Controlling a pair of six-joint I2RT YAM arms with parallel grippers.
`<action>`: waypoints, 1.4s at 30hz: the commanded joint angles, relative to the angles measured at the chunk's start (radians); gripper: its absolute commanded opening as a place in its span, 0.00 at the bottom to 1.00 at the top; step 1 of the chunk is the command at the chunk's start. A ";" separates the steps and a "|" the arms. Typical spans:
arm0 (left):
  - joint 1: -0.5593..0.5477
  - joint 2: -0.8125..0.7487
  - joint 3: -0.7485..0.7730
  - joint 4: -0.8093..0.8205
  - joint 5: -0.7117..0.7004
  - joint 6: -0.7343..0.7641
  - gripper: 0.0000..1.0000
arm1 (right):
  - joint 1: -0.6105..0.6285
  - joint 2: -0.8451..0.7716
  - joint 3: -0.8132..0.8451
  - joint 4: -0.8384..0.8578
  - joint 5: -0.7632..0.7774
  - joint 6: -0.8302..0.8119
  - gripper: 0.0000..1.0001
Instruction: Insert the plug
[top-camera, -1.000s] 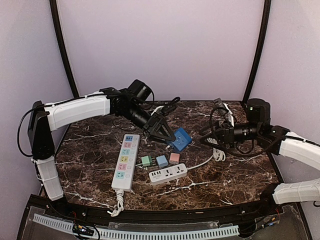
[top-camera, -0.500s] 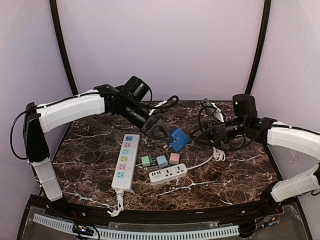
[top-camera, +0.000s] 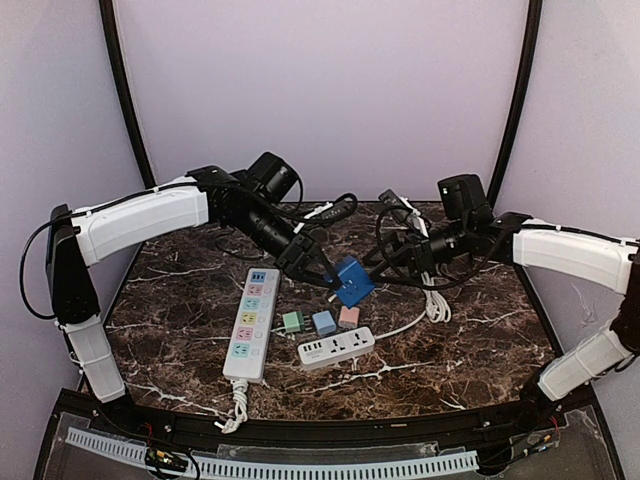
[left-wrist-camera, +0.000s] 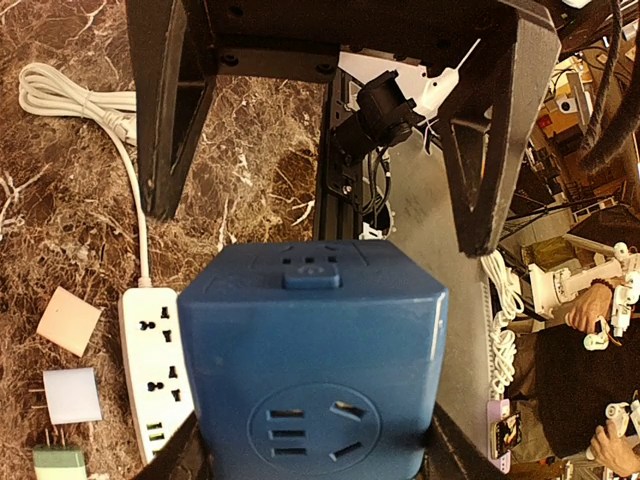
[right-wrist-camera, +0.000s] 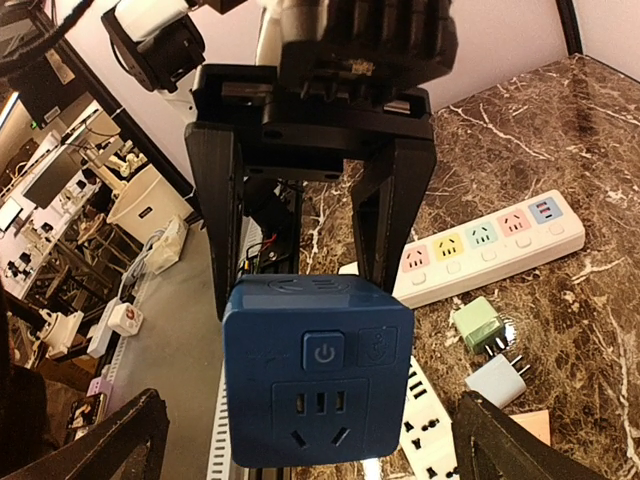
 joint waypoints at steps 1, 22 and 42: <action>-0.005 -0.026 0.030 0.002 0.044 0.019 0.01 | 0.028 0.025 0.035 -0.053 -0.002 -0.086 0.99; -0.010 -0.004 0.034 0.025 0.051 0.030 0.01 | 0.078 0.067 0.048 0.059 -0.014 -0.029 0.70; -0.011 -0.007 0.029 0.031 0.039 0.038 0.01 | 0.115 0.080 0.016 0.142 -0.041 0.064 0.53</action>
